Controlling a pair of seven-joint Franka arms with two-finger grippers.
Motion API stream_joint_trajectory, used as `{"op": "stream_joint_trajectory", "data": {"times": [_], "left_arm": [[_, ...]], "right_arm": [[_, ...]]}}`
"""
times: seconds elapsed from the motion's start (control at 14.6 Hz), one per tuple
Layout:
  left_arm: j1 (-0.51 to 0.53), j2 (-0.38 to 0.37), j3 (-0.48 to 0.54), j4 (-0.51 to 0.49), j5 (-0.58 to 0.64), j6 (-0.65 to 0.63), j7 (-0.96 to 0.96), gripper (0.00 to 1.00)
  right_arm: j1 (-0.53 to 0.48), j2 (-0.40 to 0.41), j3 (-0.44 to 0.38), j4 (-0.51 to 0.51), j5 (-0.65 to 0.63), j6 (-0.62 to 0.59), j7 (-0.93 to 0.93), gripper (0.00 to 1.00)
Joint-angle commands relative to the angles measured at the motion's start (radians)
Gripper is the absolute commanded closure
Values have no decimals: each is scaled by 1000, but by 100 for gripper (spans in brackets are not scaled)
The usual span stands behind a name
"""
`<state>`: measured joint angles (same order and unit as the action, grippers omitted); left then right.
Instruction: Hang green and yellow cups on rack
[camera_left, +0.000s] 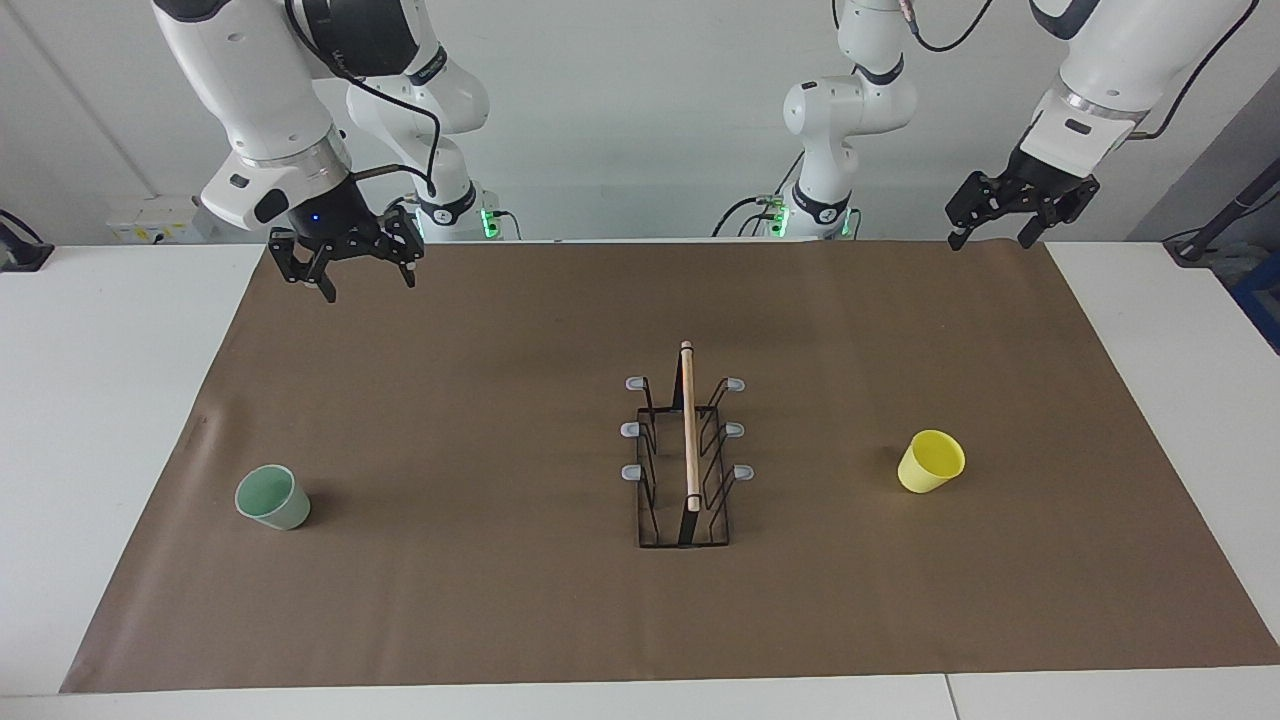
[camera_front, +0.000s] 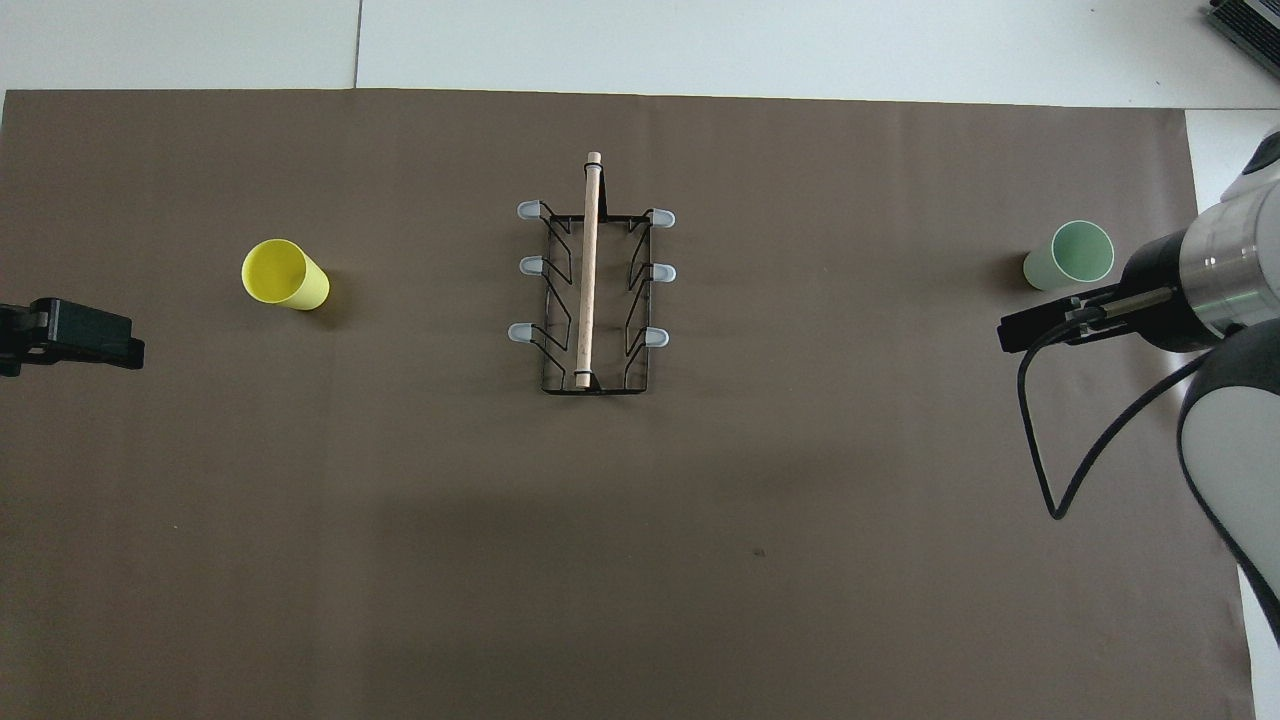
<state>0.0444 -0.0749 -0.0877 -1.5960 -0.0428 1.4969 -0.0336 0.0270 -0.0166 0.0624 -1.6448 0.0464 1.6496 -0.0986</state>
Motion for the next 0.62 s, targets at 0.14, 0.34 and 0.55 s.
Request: {"op": "stream_joint_trajectory", "data": {"times": [0.14, 0.34, 0.55], "left_arm": [[-3, -11, 0, 1, -8, -24, 15, 0], [5, -14, 2, -8, -9, -27, 3, 0], [20, -35, 3, -62, -8, 0, -17, 0]], "right_arm": [[-3, 9, 5, 19, -17, -10, 13, 0], [-2, 9, 7, 17, -19, -4, 8, 0], [8, 32, 8, 17, -77, 16, -24, 0]]}}
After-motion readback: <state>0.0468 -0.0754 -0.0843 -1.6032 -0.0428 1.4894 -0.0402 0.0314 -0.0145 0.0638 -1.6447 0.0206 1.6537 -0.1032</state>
